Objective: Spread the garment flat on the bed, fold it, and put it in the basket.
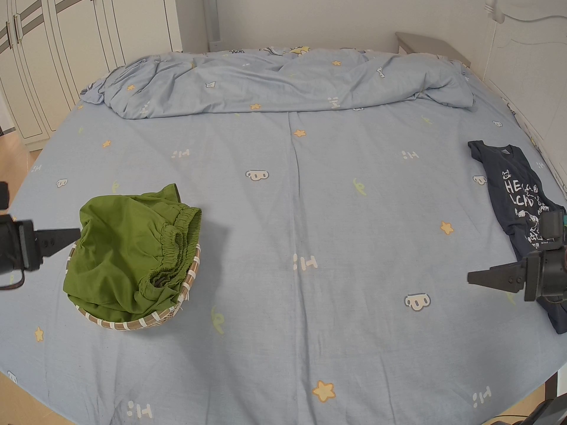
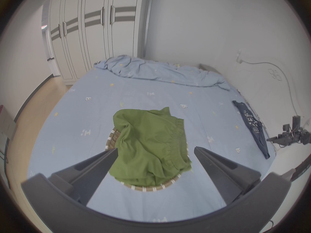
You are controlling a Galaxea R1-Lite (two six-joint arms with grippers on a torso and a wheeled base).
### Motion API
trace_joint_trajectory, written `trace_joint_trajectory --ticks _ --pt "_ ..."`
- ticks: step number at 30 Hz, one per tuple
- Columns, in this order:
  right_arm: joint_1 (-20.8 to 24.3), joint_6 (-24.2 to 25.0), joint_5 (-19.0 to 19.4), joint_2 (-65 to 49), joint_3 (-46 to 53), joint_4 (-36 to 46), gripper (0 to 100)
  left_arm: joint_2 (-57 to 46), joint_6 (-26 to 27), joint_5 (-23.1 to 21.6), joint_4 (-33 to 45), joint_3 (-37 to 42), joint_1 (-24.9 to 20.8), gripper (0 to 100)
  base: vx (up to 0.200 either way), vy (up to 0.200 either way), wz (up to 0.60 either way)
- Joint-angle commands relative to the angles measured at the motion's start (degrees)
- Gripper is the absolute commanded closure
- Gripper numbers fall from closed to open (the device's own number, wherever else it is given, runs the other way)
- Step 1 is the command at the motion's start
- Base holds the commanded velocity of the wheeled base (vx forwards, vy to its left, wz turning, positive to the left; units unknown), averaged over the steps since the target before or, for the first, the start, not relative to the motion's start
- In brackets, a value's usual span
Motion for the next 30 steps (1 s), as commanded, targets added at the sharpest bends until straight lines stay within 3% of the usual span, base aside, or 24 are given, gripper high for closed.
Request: trace_joint_trajectory --ticks 1,5,11,24,27,30 --pt "-10.34 -5.63 -2.48 -21.98 7.64 1.61 0 -28.47 -0.68 0.12 0.38 16.65 -1.25 0 0.0 0.0 0.0" --pt "-14.91 -5.63 -2.48 -32.0 8.26 9.35 0 -39.1 -0.59 -0.23 0.38 24.91 -1.78 0 0.0 0.0 0.0" --pt "-14.91 -5.63 -2.48 -46.06 11.6 18.75 0 -50.79 -0.76 -0.4 0.56 33.79 -6.17 0 0.0 0.0 0.0" --pt "-11.21 -3.79 -2.83 -55.64 20.74 18.23 0 -64.42 -0.68 -0.05 1.17 42.4 -5.82 0 0.0 0.0 0.0" --pt "-11.3 -3.7 -2.74 -55.91 23.9 16.82 0 -64.42 -1.55 1.44 0.56 42.84 -5.73 0 0.0 0.0 0.0" --pt "-11.48 -5.72 -3.35 -56.88 28.47 12.25 0 -64.42 -1.03 5.84 -1.46 43.19 -5.73 0 0.0 0.0 0.0"
